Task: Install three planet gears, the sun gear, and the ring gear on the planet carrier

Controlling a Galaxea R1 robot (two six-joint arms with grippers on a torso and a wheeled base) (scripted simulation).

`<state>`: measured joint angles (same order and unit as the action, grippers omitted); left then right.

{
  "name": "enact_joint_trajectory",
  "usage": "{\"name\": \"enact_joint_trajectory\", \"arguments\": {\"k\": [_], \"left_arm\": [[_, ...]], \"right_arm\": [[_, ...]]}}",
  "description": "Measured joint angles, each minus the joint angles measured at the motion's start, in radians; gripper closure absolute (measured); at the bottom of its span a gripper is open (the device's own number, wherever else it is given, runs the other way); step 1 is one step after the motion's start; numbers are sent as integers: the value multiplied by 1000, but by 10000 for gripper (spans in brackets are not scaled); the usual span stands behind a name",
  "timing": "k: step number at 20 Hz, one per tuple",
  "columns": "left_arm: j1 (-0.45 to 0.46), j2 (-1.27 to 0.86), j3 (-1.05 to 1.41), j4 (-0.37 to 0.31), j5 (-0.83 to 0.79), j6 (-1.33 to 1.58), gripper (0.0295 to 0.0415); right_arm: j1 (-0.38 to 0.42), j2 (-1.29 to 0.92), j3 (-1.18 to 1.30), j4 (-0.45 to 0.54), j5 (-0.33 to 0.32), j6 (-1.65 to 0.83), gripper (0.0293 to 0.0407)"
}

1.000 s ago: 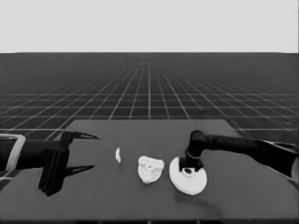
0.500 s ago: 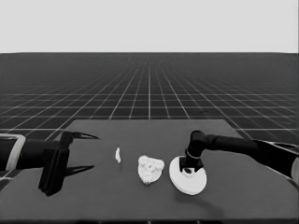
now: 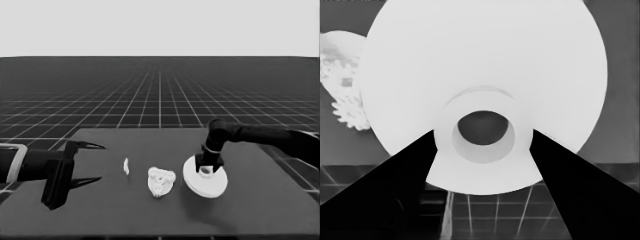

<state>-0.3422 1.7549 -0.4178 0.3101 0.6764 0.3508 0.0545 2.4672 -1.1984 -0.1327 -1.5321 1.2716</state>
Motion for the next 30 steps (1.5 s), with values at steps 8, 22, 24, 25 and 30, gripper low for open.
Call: {"name": "enact_joint_trajectory", "arguments": {"k": [8, 22, 24, 25, 30], "left_arm": [[0, 0, 0, 0, 0, 0, 326], [0, 0, 0, 0, 0, 0, 326], [0, 0, 0, 0, 0, 0, 326], [0, 0, 0, 0, 0, 0, 326], [0, 0, 0, 0, 0, 0, 326]], "right_arm": [[-26, 559, -432, -28, -11, 127, 351], [-122, 599, -525, -122, 17, 81, 352], [-123, 600, -525, -122, 18, 90, 352], [-123, 600, -525, -122, 18, 97, 352], [-123, 600, -524, -122, 18, 138, 352]]}}
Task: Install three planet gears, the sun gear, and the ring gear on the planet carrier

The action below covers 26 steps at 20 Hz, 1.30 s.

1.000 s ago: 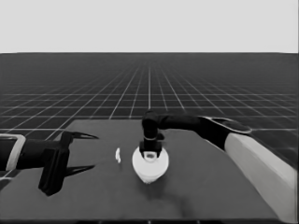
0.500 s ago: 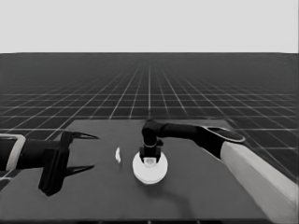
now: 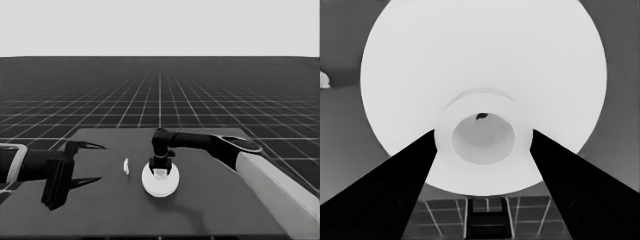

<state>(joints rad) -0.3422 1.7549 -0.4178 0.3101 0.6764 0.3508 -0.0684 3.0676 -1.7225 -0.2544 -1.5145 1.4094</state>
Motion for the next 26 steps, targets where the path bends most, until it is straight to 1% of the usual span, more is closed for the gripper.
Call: {"name": "enact_joint_trajectory", "arguments": {"k": [26], "left_arm": [[0, 0, 0, 0, 0, 0, 326]], "right_arm": [[-14, -2, -2, 0, 0, 227, 352]]}}
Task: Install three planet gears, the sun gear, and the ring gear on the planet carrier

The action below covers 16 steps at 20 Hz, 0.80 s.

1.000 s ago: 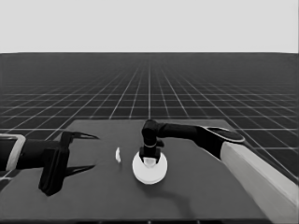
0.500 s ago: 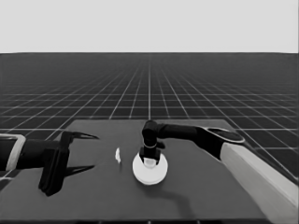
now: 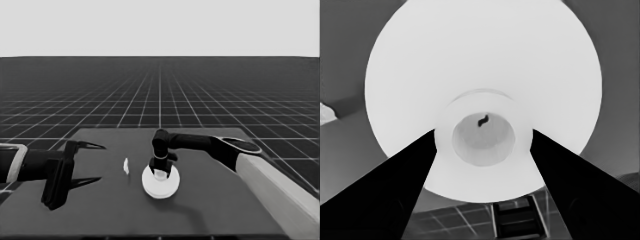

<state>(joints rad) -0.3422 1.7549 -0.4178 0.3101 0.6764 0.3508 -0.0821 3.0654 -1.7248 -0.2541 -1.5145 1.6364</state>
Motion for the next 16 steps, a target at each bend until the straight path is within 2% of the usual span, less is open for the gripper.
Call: {"name": "enact_joint_trajectory", "arguments": {"k": [16], "left_arm": [[0, 0, 0, 0, 0, 0, 326]], "right_arm": [[-1, 0, 0, 0, 0, 140, 352]]}}
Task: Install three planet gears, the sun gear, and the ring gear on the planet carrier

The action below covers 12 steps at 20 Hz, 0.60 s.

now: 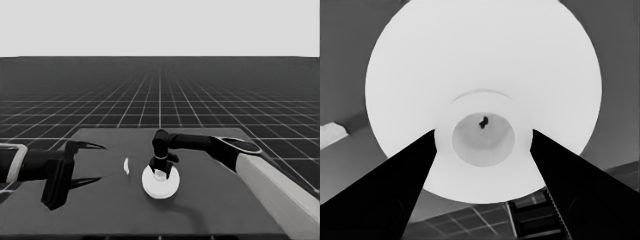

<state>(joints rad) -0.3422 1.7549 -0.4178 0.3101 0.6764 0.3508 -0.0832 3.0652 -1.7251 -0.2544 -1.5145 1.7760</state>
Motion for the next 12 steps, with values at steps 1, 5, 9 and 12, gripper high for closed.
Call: {"name": "enact_joint_trajectory", "arguments": {"k": [1, 5, 9, 12], "left_arm": [[0, 0, 0, 0, 0, 0, 326], [0, 0, 0, 0, 0, 0, 326], [0, 0, 0, 0, 0, 0, 326], [0, 0, 0, 0, 0, 0, 326]], "right_arm": [[0, 0, 0, 0, 0, 9, 352], [0, 0, 0, 0, 0, 44, 352], [0, 0, 0, 0, 0, 79, 352], [0, 0, 0, 0, 0, 96, 319]]}}
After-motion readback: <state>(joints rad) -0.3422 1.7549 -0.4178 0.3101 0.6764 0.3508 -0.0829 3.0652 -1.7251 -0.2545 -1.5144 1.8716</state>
